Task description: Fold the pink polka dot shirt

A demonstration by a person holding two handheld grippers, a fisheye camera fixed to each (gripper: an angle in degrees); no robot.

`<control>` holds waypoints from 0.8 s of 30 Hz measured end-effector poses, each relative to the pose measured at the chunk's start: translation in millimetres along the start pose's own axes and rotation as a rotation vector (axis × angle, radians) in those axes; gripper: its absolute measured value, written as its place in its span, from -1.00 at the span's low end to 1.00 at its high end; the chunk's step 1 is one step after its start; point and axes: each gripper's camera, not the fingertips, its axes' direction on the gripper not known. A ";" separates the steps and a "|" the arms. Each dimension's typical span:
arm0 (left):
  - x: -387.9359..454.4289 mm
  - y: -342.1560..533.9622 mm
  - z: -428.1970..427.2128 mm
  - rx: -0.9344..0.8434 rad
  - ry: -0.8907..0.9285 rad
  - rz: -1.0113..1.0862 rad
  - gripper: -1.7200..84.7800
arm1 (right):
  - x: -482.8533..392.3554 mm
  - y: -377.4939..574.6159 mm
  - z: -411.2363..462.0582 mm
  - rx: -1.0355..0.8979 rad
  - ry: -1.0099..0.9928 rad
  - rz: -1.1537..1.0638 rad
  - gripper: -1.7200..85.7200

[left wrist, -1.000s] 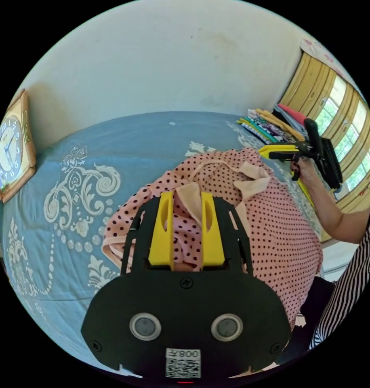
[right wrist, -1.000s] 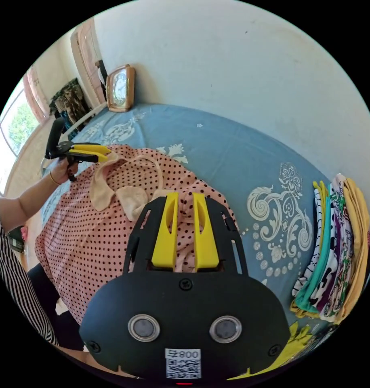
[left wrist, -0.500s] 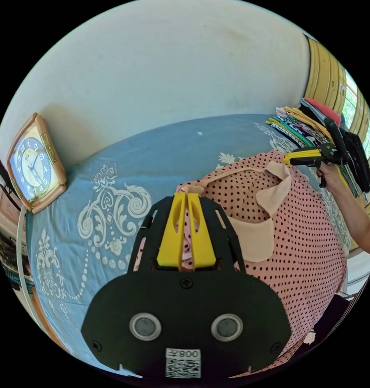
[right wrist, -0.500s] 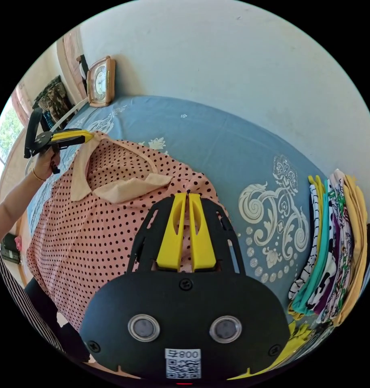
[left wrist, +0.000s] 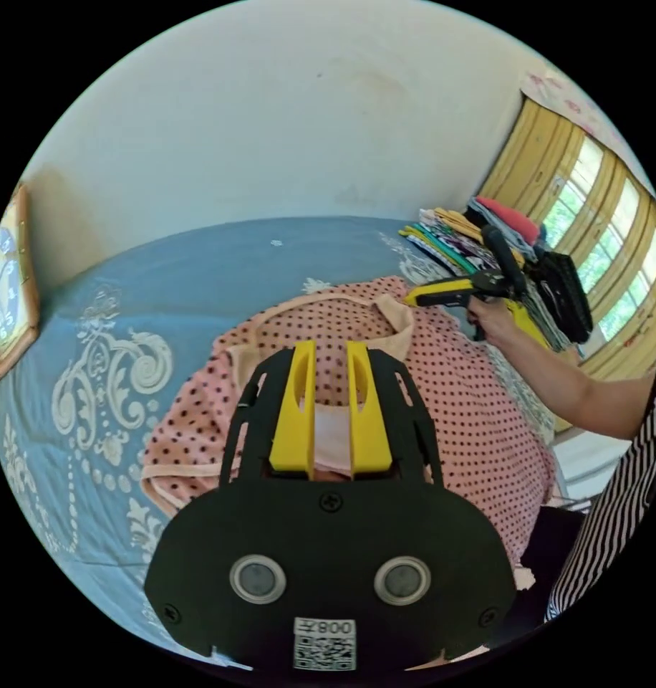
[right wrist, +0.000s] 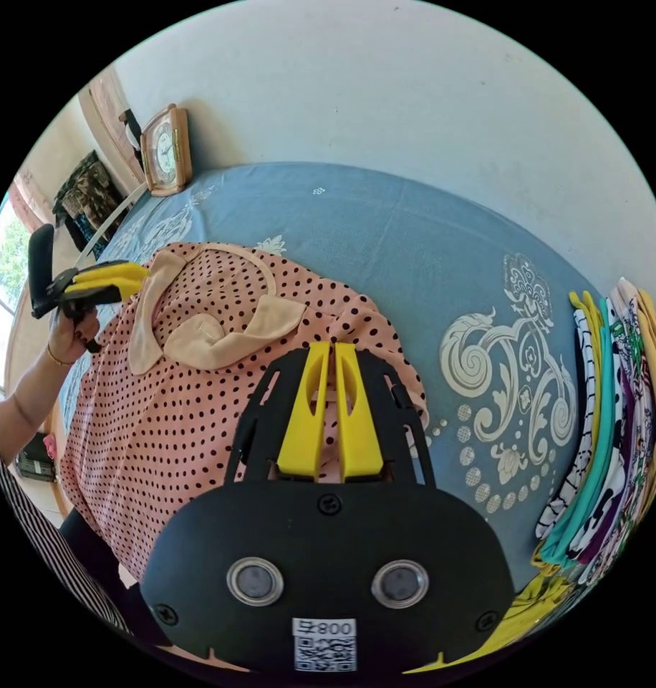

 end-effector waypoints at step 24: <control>108.8 21.3 37.5 -0.117 0.072 0.465 -0.94 | 39.8 5.5 -32.6 0.061 -0.129 0.102 -0.91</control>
